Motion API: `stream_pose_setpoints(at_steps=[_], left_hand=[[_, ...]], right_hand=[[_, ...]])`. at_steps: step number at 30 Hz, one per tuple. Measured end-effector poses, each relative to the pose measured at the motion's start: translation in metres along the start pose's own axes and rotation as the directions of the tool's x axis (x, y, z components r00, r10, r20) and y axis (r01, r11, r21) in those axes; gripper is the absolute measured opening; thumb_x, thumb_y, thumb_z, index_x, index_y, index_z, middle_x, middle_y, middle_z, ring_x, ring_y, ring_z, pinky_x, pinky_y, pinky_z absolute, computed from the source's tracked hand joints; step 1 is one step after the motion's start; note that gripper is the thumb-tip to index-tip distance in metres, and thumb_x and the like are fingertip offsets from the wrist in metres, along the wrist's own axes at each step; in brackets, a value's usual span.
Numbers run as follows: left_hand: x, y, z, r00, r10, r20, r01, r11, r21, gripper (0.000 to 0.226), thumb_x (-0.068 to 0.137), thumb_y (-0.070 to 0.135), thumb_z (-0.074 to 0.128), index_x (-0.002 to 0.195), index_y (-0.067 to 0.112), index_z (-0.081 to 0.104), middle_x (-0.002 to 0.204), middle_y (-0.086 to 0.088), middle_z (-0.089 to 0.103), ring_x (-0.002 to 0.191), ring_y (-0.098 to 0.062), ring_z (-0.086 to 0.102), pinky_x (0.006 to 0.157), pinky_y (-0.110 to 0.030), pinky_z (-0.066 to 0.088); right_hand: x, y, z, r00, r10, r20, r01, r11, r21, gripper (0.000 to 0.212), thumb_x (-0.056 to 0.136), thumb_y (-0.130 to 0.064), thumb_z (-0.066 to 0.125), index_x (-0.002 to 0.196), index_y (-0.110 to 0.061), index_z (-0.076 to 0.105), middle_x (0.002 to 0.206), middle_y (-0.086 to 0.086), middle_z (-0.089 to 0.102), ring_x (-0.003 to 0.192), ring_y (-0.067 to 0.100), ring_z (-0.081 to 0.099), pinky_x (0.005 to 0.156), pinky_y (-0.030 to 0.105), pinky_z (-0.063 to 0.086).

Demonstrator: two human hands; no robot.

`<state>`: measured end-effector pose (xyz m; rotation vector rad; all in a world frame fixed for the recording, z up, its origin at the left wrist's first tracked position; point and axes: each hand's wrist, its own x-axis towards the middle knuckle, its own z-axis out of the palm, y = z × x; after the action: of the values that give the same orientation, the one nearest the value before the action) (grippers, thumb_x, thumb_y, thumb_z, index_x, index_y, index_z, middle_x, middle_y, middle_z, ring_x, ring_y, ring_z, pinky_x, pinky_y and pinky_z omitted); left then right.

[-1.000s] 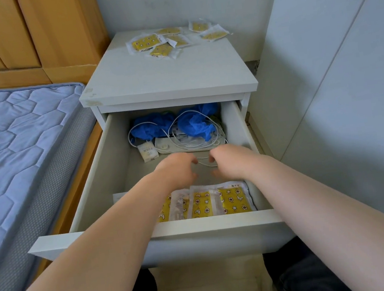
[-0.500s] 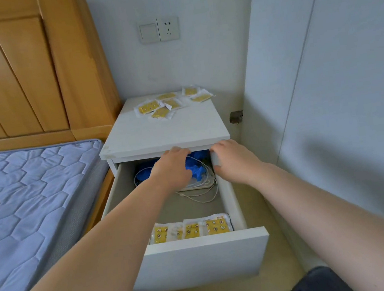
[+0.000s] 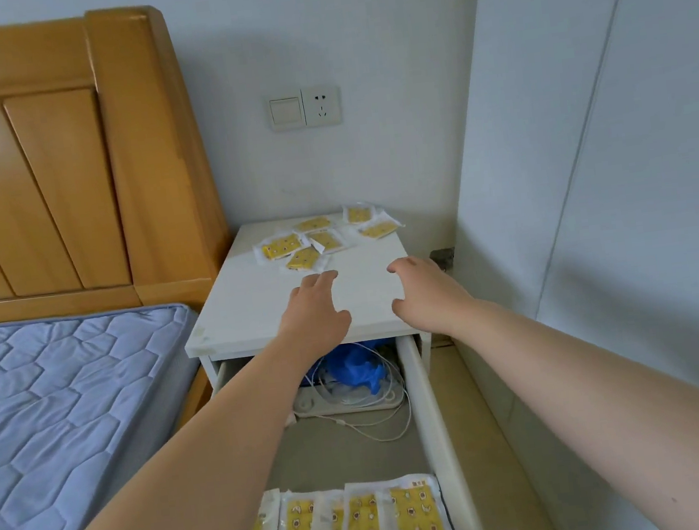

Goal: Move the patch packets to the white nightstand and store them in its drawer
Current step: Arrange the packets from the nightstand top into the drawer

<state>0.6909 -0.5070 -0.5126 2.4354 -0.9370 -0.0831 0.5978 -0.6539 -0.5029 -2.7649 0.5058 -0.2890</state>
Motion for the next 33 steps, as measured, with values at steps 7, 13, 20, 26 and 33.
stream_pose_setpoints(at_steps=[7, 13, 20, 26, 33], left_hand=[[0.120, -0.044, 0.022, 0.989, -0.049, -0.137, 0.051, 0.999, 0.014, 0.061, 0.095, 0.019, 0.047, 0.150, 0.021, 0.023, 0.157, -0.003, 0.019, 0.142, -0.027, 0.018, 0.108, -0.041, 0.029], [0.234, -0.088, 0.052, 0.959, 0.005, -0.284, 0.082, 0.953, 0.293, 0.054, 0.101, 0.039, 0.030, 0.152, 0.029, 0.015, 0.161, -0.001, 0.000, 0.148, -0.024, -0.001, 0.118, -0.045, 0.008], [0.324, -0.106, 0.051, 0.980, -0.019, -0.197, 0.100, 0.907, 0.409, 0.058, 0.099, 0.052, 0.019, 0.152, 0.031, 0.008, 0.161, 0.001, -0.011, 0.147, -0.026, -0.013, 0.118, -0.050, 0.000], [0.365, -0.109, 0.053, 0.996, -0.086, -0.023, 0.086, 0.863, 0.498, 0.073, 0.091, 0.069, 0.020, 0.151, 0.038, -0.007, 0.159, 0.006, -0.019, 0.145, -0.025, -0.021, 0.115, -0.055, -0.006], [0.378, -0.128, 0.071, 0.988, -0.135, 0.071, 0.078, 0.851, 0.519, 0.074, 0.087, 0.073, 0.017, 0.151, 0.035, 0.012, 0.160, 0.012, 0.008, 0.147, -0.021, 0.006, 0.112, -0.058, 0.012]], right_hand=[[0.124, 0.030, 0.038, 0.991, 0.082, -0.106, -0.075, 0.995, 0.073, 0.053, 0.093, -0.021, 0.049, 0.142, -0.007, 0.034, 0.147, 0.009, 0.032, 0.135, 0.026, 0.030, 0.106, 0.036, 0.033], [0.235, 0.061, 0.076, 0.973, 0.145, -0.182, -0.142, 0.989, 0.029, 0.055, 0.096, -0.038, 0.042, 0.144, -0.016, 0.029, 0.155, 0.009, 0.017, 0.143, 0.026, 0.013, 0.111, 0.045, 0.022], [0.335, 0.086, 0.072, 0.977, 0.170, -0.130, -0.180, 0.981, -0.071, 0.052, 0.100, -0.044, 0.030, 0.149, -0.029, 0.021, 0.160, 0.004, 0.003, 0.146, 0.025, 0.003, 0.113, 0.056, 0.013], [0.377, 0.100, 0.094, 0.964, 0.264, 0.041, -0.257, 0.957, -0.138, 0.057, 0.098, -0.056, 0.018, 0.151, -0.038, 0.006, 0.160, 0.001, -0.011, 0.147, 0.026, -0.010, 0.111, 0.065, 0.006], [0.391, 0.113, 0.122, 0.975, 0.211, 0.073, -0.187, 0.950, -0.252, 0.054, 0.097, -0.056, 0.014, 0.147, -0.038, 0.022, 0.161, -0.003, 0.002, 0.148, 0.024, -0.002, 0.111, 0.065, 0.000]])
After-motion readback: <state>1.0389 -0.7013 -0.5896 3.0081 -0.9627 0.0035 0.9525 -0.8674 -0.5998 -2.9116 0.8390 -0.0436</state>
